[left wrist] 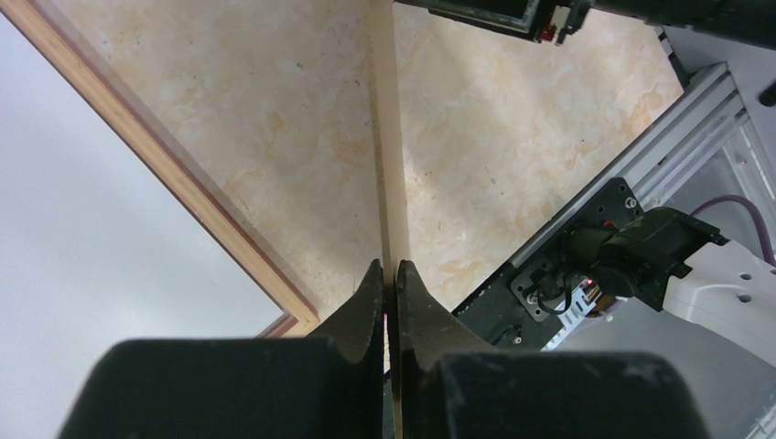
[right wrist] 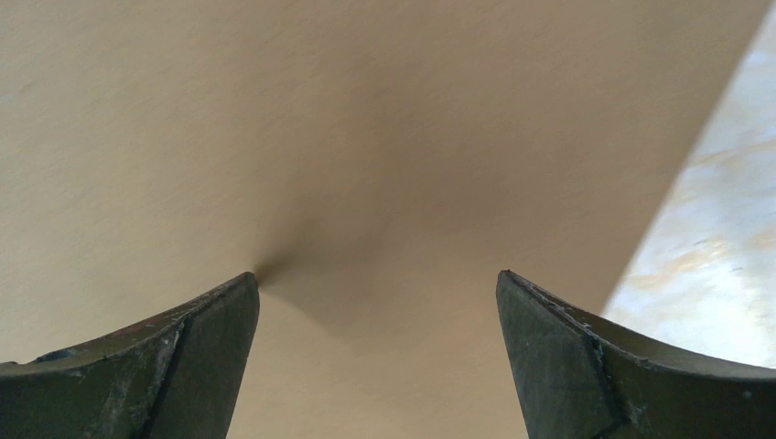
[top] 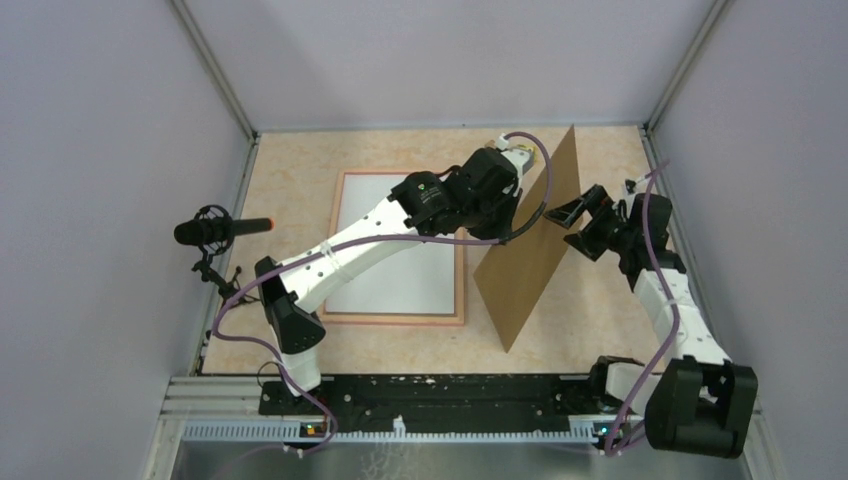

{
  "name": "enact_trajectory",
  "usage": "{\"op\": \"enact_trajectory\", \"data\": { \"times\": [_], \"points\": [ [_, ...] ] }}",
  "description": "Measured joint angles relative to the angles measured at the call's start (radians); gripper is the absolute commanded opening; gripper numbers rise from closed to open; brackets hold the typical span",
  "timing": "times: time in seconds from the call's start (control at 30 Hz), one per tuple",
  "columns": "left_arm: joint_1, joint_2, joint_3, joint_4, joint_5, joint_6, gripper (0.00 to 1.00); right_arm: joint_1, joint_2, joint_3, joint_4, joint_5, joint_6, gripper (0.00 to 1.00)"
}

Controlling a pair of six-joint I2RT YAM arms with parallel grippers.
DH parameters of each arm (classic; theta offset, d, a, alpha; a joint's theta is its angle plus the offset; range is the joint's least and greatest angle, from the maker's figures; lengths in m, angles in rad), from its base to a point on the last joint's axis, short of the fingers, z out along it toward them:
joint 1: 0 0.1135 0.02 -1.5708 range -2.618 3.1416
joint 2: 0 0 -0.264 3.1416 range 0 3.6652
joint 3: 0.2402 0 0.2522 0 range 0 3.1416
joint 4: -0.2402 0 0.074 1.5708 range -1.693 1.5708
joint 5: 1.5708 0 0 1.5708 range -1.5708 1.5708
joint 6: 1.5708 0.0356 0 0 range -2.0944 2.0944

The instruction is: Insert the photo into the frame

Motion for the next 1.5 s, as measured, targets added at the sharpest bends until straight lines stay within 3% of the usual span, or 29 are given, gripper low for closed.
{"op": "enact_trajectory", "data": {
  "times": [0.27, 0.43, 0.7, 0.9, 1.03, 1.5],
  "points": [
    [-0.071, 0.000, 0.007, 0.003, -0.050, -0.003, 0.00, 0.031, -0.166, 0.260, -0.294, 0.166, 0.012, 0.94],
    [-0.128, 0.001, 0.031, -0.027, -0.093, -0.006, 0.00, 0.067, -0.112, 0.542, -0.507, 0.289, -0.059, 0.91],
    [-0.185, 0.021, 0.080, -0.066, -0.162, -0.011, 0.00, 0.259, 0.036, 0.843, -0.816, 0.580, -0.116, 0.84],
    [-0.227, 0.049, 0.131, -0.087, -0.212, -0.011, 0.00, 0.414, 0.143, 0.921, -0.988, 0.792, -0.108, 0.80],
    [-0.243, 0.059, 0.147, -0.098, -0.243, -0.010, 0.00, 0.487, 0.185, 0.929, -1.061, 0.897, -0.082, 0.66],
    [-0.277, 0.091, 0.183, -0.113, -0.295, 0.009, 0.00, 0.529, 0.199, 0.927, -1.159, 1.052, 0.013, 0.51]
  ]
}}
